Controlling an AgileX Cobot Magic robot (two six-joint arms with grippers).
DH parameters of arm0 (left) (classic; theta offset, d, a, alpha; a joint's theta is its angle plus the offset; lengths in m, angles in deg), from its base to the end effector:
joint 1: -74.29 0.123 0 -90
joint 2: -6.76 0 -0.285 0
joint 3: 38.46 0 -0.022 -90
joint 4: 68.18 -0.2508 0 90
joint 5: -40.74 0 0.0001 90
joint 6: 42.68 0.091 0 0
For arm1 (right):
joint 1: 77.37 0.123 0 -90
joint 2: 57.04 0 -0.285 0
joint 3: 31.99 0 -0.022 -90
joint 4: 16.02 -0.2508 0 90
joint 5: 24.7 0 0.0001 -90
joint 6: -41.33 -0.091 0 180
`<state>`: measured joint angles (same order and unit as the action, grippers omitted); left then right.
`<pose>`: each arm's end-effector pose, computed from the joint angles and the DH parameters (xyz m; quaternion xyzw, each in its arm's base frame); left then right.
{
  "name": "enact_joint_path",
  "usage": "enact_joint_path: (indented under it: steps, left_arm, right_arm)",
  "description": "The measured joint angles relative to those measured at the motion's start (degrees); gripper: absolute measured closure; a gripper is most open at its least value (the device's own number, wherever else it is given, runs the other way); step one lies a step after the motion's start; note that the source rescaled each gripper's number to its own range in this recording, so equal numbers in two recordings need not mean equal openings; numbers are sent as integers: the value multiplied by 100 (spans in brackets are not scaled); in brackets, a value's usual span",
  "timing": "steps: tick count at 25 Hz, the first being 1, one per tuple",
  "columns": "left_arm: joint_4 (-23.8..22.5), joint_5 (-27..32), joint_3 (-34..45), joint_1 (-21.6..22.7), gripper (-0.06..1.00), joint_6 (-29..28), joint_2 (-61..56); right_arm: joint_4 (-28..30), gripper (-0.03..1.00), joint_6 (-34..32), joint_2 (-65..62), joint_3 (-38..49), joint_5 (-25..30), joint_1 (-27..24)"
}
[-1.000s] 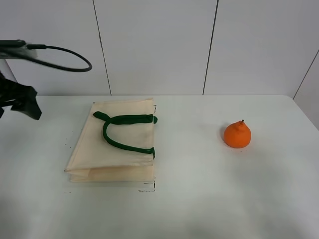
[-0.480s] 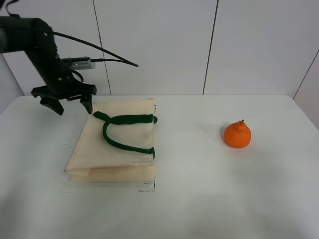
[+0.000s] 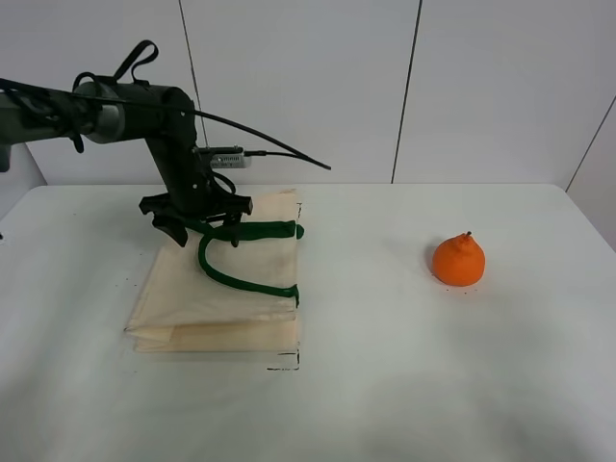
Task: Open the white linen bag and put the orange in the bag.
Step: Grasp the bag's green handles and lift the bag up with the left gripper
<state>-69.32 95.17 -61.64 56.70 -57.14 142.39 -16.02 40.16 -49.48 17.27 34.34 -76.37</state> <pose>0.4432 -0.1390 0.1582 0.0320 0.9929 -0.0232 0.1122 -0.0028 0.0000 0.2764 0.0013 0.8474 0.0101 0.5309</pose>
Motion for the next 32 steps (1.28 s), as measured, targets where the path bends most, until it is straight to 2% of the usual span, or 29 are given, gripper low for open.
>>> enact_joint_path:
  steps: [14, 16, 17, 18, 22, 23, 25, 28, 32]
  left_arm:
    - [-90, -311, 0, 80, -6, -16, 641]
    - [-90, -311, 0, 80, -2, -16, 641]
    - [-85, -311, 0, 80, 3, -16, 645]
    - [-85, -311, 0, 80, 14, -16, 647]
    - [-147, -304, 0, 80, 78, -26, 660]
    - [-152, -287, 0, 80, 88, -72, 660]
    - [-157, -259, -3, 80, 94, -174, 603]
    - [-157, -104, -65, 80, 94, -225, 398]
    - [-157, 403, -511, 80, 94, -225, -145]
  right_arm:
    - [0, -3, 0, 0, 0, 0, 0]
    - [0, -3, 0, 0, 0, 0, 0]
    - [0, -3, 0, 0, 0, 0, 0]
    - [0, -3, 0, 0, 0, 0, 0]
    - [0, -3, 0, 0, 0, 0, 0]
    - [0, -3, 0, 0, 0, 0, 0]
    - [0, -3, 0, 0, 0, 0, 0]
    - [0, -3, 0, 0, 0, 0, 0]
    - [0, -3, 0, 0, 0, 0, 0]
